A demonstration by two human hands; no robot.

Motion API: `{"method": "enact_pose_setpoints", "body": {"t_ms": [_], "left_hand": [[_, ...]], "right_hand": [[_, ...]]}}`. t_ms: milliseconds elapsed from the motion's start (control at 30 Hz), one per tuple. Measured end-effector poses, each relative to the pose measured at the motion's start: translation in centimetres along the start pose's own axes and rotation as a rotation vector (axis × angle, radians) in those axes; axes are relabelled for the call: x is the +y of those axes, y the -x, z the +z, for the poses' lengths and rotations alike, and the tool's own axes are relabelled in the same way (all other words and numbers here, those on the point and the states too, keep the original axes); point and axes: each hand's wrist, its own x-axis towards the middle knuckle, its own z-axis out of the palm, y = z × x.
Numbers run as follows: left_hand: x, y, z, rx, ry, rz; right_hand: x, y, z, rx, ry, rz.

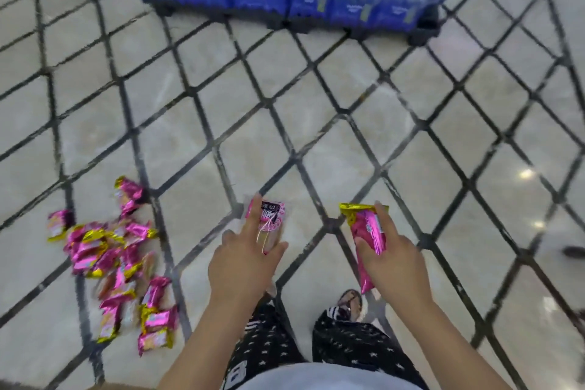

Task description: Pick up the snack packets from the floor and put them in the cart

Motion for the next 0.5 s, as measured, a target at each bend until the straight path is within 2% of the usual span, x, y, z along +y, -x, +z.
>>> {"method": "enact_pose_setpoints", "body": {"t_ms": [133,267,500], "left_hand": [[9.2,-0.1,3.4,-0.011,-0.031,0.147],[18.6,0.9,7.7,-0.1,-0.06,0.287],[32.7,3.9,12.2,-0.264,-0.185,0.603]], "right_hand": [[8.9,-1.5,-4.8,0.088,-0.082,0.132],[17.4,-1.8,-8.9,0.151,-0.114,0.242],[27.7,1.9,-14.4,0.345,-0.253,0.507]]}}
